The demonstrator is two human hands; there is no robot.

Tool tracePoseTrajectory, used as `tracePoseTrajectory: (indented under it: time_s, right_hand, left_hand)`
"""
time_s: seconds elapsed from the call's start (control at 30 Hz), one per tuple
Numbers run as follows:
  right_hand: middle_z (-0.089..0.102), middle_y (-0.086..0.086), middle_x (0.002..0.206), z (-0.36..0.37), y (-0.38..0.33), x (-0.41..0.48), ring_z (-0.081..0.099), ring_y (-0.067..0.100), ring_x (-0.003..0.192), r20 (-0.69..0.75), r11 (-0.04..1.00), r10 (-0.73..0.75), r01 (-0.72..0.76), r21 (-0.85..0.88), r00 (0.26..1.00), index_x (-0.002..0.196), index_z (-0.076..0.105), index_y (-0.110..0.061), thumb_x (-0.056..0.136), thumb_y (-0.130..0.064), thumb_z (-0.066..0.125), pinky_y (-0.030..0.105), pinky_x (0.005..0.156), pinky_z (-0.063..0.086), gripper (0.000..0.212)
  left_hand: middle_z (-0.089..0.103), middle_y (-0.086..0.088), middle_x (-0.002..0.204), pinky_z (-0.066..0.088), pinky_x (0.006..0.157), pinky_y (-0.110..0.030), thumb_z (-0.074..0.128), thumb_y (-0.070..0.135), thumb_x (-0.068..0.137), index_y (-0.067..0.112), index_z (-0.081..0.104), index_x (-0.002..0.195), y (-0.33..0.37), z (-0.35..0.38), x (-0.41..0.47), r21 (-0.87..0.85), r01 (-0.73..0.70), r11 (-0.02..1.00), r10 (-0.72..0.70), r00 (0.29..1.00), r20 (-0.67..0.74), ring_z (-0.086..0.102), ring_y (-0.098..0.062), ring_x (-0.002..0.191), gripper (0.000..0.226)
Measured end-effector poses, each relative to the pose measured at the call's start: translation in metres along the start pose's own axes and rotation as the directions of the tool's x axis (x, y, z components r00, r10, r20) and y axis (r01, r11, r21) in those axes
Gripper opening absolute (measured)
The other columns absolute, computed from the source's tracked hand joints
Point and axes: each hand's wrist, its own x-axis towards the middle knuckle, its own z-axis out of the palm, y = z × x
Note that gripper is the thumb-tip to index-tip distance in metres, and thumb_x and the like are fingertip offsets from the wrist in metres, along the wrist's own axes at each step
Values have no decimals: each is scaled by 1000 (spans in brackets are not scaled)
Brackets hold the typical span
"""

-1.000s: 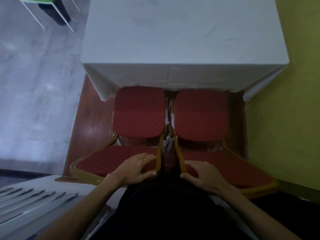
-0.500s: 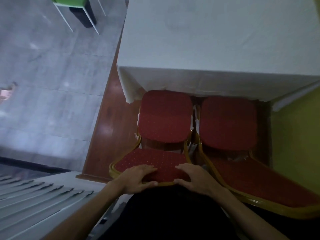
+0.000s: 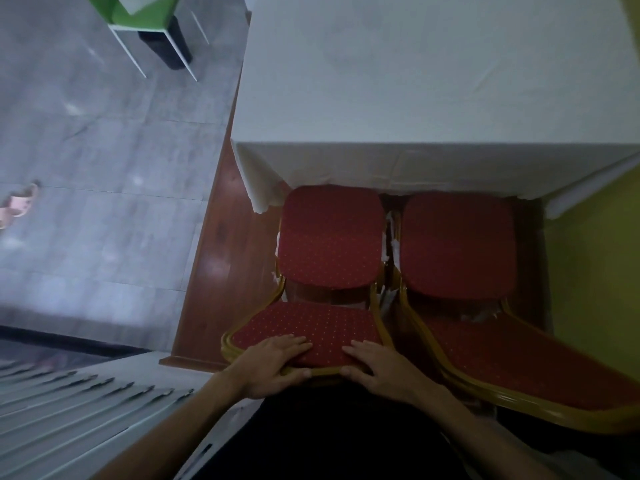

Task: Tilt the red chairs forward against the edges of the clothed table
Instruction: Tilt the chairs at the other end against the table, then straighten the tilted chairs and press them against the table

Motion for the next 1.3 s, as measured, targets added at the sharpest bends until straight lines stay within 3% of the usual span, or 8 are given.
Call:
tracePoseTrajectory:
  time_s: [0.27, 0.37, 0.6, 0.93, 1.03, 1.1, 1.17, 1.3]
  right_hand:
    - [13, -2, 166, 2, -24, 26, 8, 25, 152, 110, 988, 155, -154, -16, 982, 155, 21, -40, 72, -92, 6, 49, 120, 5, 99]
    - [10, -2, 166, 11, -37, 44, 6, 26, 152, 120, 975, 221, -219, -31, 968, 155, 17, -42, 75, -92, 5, 54, 119, 1, 95]
    - [12, -4, 166, 17, -96, 95, 8, 26, 152, 103, 948, 318, -319, -14, 942, 155, 21, -42, 82, -87, 12, 56, 119, 2, 86]
    - [15, 0, 166, 37, -168, 146, 10, 29, 151, 92, 939, 343, -340, -44, 935, 155, 21, -37, 74, -89, 4, 60, 116, 3, 97]
    - [19, -1, 164, 37, -180, 155, 15, 28, 150, 75, 950, 313, -311, -37, 947, 154, 26, -36, 86, -82, 11, 60, 116, 7, 83]
    - [24, -1, 162, 36, -186, 159, 20, 28, 148, 73, 955, 294, -292, -45, 953, 152, 30, -35, 90, -78, 14, 59, 115, 12, 77]
    - [30, -1, 160, 35, -190, 164, 26, 26, 146, 40, 960, 278, -277, -32, 960, 150, 35, -35, 88, -81, 13, 57, 115, 20, 81]
    - [42, -3, 152, 30, -199, 180, 36, 22, 141, -41, 966, 260, -260, 11, 965, 146, 42, -36, 82, -88, 9, 54, 111, 29, 89]
  left_hand:
    - [16, 11, 162, 5, 121, -41, 7, 82, 86, 45, 19, 152, -23, -6, 5, -77, 18, 997, -9, 994, 108, 11, -11, 149, 76]
    - [12, 9, 164, 3, 120, -44, 3, 83, 82, 45, 15, 153, -48, -9, 4, -49, 23, 999, -15, 988, 152, 8, -16, 150, 82]
    - [12, -3, 164, 5, 119, -47, -17, 89, 62, 35, 9, 156, -123, -28, -1, 59, -42, 997, 29, 978, 208, 11, -28, 150, 111]
    - [19, -4, 163, 18, 115, -56, -20, 88, 65, 29, 18, 156, -182, -55, -8, 162, -192, 968, 144, 953, 268, 20, -30, 146, 115]
    - [21, 0, 162, 20, 115, -55, -15, 86, 73, 31, 19, 155, -192, -64, -12, 152, -178, 972, 142, 964, 223, 26, -31, 143, 105]
    - [26, 0, 160, 18, 116, -51, 1, 75, 90, 31, 20, 155, -193, -74, -23, 151, -163, 975, 135, 974, 183, 27, -28, 142, 81]
    - [33, -2, 156, 18, 115, -47, 16, 63, 100, 32, 22, 154, -196, -88, -31, 132, -132, 982, 118, 987, 111, 28, -25, 142, 63]
    - [32, -1, 157, 19, 115, -44, 22, 58, 102, 30, 22, 155, -203, -111, -44, 117, -107, 987, 104, 994, 32, 28, -22, 143, 60]
